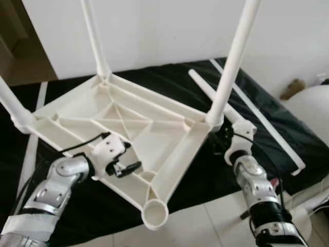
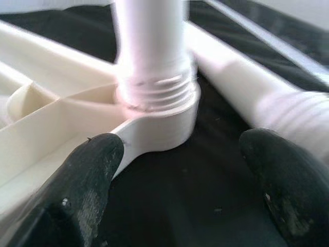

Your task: Building children table

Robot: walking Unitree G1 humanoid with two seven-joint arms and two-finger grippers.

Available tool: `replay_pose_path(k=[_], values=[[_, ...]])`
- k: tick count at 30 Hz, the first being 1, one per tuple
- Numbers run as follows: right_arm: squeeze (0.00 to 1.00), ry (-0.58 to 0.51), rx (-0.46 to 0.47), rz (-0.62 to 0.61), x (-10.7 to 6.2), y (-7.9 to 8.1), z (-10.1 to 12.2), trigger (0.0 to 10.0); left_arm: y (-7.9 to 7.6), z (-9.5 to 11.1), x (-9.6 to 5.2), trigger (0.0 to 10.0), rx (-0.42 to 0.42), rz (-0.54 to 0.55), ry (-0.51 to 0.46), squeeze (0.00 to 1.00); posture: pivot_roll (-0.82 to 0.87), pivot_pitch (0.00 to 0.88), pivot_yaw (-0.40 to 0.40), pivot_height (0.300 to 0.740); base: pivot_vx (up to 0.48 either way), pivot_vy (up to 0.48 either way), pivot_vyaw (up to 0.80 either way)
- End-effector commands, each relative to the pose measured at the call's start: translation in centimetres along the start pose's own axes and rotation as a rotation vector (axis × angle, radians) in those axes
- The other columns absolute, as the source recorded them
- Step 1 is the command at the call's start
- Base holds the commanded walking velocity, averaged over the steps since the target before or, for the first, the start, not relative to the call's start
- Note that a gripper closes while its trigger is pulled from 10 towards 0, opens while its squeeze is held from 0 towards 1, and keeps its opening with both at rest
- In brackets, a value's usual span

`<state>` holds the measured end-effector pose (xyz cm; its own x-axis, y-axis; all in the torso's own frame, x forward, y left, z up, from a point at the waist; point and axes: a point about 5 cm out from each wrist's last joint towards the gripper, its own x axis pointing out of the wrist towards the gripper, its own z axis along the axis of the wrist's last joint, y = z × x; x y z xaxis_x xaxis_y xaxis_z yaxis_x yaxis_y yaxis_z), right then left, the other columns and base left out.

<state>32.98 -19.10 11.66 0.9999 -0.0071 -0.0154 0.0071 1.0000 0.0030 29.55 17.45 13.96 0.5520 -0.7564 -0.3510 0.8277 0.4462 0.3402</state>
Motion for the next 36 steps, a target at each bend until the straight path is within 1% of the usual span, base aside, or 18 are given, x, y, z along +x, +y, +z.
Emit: replay_pose_path(k=[1,3,4,6,7,9,13,14,16,17,19,20,24,27,29,31,32,36], values=[[0.00,-0.019,0.014,-0.049,-0.6,-1.1,0.0,10.0,0.8,0.0,-0.6,10.0,-0.019,0.022,-0.016,0.00,-0.01,0.039,0.014,0.740,0.000,0.000,0.00],[0.00,-0.035,0.013,-0.061,-1.0,-1.4,0.2,10.0,1.7,0.2,-1.1,10.0,-0.042,0.066,-0.048,0.00,-0.01,0.040,0.014,0.740,0.000,0.000,0.00],[0.00,-0.035,0.013,-0.061,-1.0,-1.4,0.2,10.0,1.7,0.2,-1.1,10.0,-0.042,0.066,-0.048,0.00,-0.01,0.040,0.014,0.740,0.000,0.000,0.00],[0.00,-0.045,0.012,-0.063,-1.4,-1.5,0.3,10.0,2.8,0.3,-1.6,10.0,-0.088,0.138,-0.079,0.00,-0.01,0.039,0.013,0.740,0.000,0.000,0.00],[0.00,-0.045,0.012,-0.063,-1.4,-1.5,0.3,10.0,2.8,0.3,-1.6,10.0,-0.088,0.138,-0.079,0.00,-0.01,0.039,0.013,0.740,0.000,0.000,0.00],[0.00,-0.059,0.014,-0.061,-1.8,-1.5,0.4,10.0,3.7,0.6,-2.5,10.0,-0.099,0.183,-0.133,0.00,-0.01,0.037,0.008,0.740,0.000,0.000,0.00],[0.00,-0.068,0.018,-0.042,-2.2,-1.3,0.5,10.0,4.1,1.1,-3.2,10.0,-0.122,0.185,-0.180,0.00,-0.01,0.033,0.005,0.740,0.000,0.000,0.00],[0.00,-0.069,0.016,-0.027,-2.4,-1.2,0.5,10.0,3.9,1.2,-3.5,10.0,-0.121,0.162,-0.192,0.00,-0.01,0.033,0.002,0.740,0.000,0.000,0.00],[0.00,-0.070,0.006,0.005,-2.6,-1.0,0.6,10.0,2.8,0.7,-3.8,10.0,-0.089,0.070,-0.159,0.00,-0.01,0.028,-0.004,0.740,0.000,0.000,0.00],[0.00,-0.070,0.006,0.005,-2.6,-1.0,0.6,10.0,2.8,0.7,-3.8,10.0,-0.089,0.070,-0.159,0.00,-0.01,0.028,-0.004,0.740,0.000,0.000,0.00],[0.00,-0.068,-0.008,0.035,-2.8,-1.1,0.8,10.0,1.4,0.3,-4.1,10.0,-0.126,-0.067,-0.135,0.00,0.00,0.026,-0.009,0.740,0.000,0.000,0.00],[0.00,-0.068,-0.008,0.035,-2.8,-1.1,0.8,10.0,1.4,0.3,-4.1,10.0,-0.126,-0.067,-0.135,0.00,0.00,0.026,-0.009,0.740,0.000,0.000,0.00],[0.00,-0.067,-0.026,0.055,-3.1,-1.2,1.0,10.0,-0.2,0.0,-4.2,10.0,-0.122,-0.193,-0.097,0.00,0.00,0.023,-0.016,0.740,0.000,0.000,0.00],[0.00,-0.066,-0.034,0.073,-3.2,-1.0,1.1,10.0,-0.8,-0.1,-3.8,10.0,-0.132,-0.242,-0.084,0.00,0.00,0.026,-0.021,0.740,0.000,0.000,0.00],[0.00,-0.066,-0.035,0.075,-3.2,-1.0,1.2,10.0,-0.9,-0.1,-3.7,10.0,-0.126,-0.244,-0.082,0.00,0.00,0.026,-0.021,0.740,0.000,0.000,0.00],[0.00,-0.063,-0.042,0.087,-3.2,-0.8,1.2,10.0,-1.1,-0.6,-3.3,10.0,-0.069,-0.233,-0.026,0.00,0.00,0.028,-0.023,0.740,0.000,0.000,0.00],[0.00,-0.063,-0.042,0.087,-3.2,-0.8,1.2,10.0,-1.1,-0.6,-3.3,10.0,-0.069,-0.233,-0.026,0.00,0.00,0.028,-0.023,0.740,0.000,0.000,0.00],[0.00,-0.067,-0.046,0.102,-3.1,-0.6,1.5,10.0,-0.6,-0.9,-2.2,10.0,0.009,-0.173,0.024,0.00,-0.01,0.024,-0.020,0.740,0.000,0.000,0.00]])
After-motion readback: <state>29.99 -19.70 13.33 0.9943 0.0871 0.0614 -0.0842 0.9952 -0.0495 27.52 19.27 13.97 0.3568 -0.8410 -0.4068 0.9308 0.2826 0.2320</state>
